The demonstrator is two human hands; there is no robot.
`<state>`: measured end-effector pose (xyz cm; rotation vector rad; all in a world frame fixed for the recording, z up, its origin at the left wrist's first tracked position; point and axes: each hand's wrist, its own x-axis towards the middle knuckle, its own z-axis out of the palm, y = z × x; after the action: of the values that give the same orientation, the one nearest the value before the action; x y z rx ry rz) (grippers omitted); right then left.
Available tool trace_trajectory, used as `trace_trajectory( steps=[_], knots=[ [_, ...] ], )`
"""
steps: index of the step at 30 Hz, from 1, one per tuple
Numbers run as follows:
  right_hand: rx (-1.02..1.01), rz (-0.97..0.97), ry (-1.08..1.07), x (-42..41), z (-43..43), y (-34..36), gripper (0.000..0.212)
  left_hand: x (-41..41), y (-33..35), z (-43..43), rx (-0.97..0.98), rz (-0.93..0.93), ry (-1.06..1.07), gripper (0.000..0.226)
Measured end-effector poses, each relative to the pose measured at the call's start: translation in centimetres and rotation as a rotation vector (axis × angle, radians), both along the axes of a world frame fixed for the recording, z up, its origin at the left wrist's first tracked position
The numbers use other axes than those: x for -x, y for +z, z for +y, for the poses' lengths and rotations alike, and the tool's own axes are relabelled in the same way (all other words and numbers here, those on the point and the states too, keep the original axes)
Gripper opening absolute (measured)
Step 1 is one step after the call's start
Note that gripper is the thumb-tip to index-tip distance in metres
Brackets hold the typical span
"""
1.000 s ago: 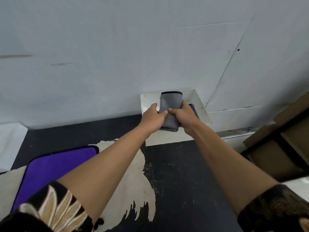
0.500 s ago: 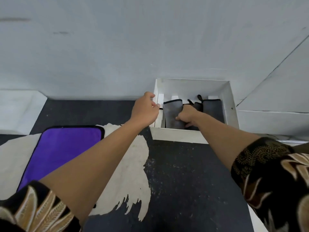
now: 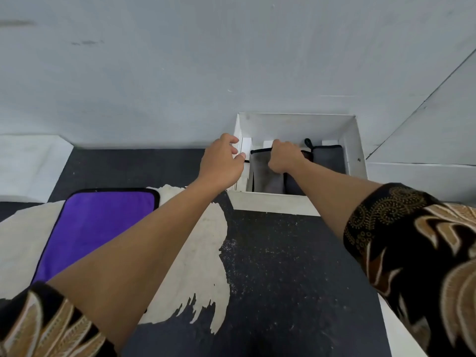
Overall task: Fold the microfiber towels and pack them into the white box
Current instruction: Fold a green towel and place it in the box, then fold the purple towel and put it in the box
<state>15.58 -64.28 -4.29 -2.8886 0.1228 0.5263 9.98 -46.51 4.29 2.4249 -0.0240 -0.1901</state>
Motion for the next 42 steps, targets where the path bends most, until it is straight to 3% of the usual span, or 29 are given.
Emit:
trace_trajectory(
  steps=[8, 11, 18, 21, 23, 27, 35, 42],
  knots=[
    [-0.128, -0.192, -0.257, -0.9, -0.8, 0.1, 0.034, 0.0, 0.2, 1.2, 0.012, -0.030, 0.018, 0.033],
    [-0.184, -0.243, -0.255, -1.1, -1.0, 0.1, 0.029, 0.0, 0.2, 1.8, 0.001, -0.034, 0.027, 0.034],
    [-0.243, -0.304, -0.233, -0.5, -1.3, 1.1, 0.043, 0.0, 0.3, 3.0, -0.016, -0.048, 0.040, 0.035],
    [-0.114, -0.363, -0.323, 0.6, -0.2, 1.7, 0.050, -0.1, 0.3, 3.0, -0.015, -0.048, 0.038, 0.035],
    [-0.055, -0.294, -0.290, 1.3, 1.2, 1.8, 0.065, -0.1, 0.3, 2.8, -0.006, -0.045, 0.032, 0.035],
    [-0.020, 0.043, -0.111, 2.9, 3.0, 0.4, 0.087, 0.2, 0.2, 2.4, -0.008, -0.048, 0.019, 0.035],
    [-0.011, 0.158, -0.037, 3.0, 2.7, 1.5, 0.090, 1.5, 0.1, 3.5, -0.019, -0.044, 0.010, 0.037],
    [-0.025, 0.095, -0.058, 4.7, 2.7, 3.6, 0.075, 2.5, 1.0, 5.3, -0.073, -0.056, -0.023, 0.038]
  ],
)
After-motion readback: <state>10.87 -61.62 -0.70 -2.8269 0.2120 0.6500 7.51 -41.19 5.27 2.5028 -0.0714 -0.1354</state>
